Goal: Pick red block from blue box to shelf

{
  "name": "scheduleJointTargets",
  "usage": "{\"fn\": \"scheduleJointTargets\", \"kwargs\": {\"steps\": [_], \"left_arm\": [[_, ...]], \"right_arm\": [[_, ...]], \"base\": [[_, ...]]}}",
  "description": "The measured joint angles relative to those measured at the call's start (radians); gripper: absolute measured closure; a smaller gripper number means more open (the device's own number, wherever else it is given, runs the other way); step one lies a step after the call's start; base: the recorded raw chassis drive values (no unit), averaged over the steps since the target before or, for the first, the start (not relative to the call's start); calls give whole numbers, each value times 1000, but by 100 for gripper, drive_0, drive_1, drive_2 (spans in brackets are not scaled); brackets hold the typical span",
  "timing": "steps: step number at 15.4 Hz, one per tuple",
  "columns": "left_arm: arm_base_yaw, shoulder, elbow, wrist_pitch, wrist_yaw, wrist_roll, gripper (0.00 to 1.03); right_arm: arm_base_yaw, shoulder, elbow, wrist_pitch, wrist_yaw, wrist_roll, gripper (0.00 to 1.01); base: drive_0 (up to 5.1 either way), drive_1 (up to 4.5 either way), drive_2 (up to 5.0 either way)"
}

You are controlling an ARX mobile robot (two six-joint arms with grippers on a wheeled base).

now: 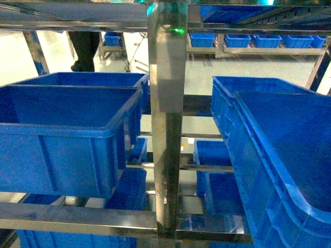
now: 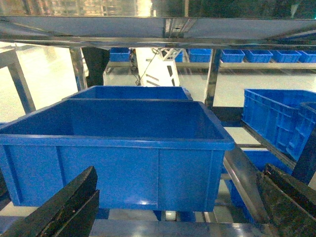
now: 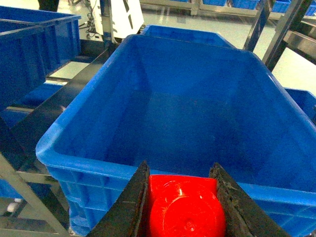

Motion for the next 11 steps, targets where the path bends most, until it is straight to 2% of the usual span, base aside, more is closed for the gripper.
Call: {"fn": "scheduleJointTargets", "kwargs": {"steps": [11], "left_arm": [[0,0,0,0,0,0,5]], "right_arm": [[0,0,0,0,0,0,73]], "base": [[0,0,0]]}}
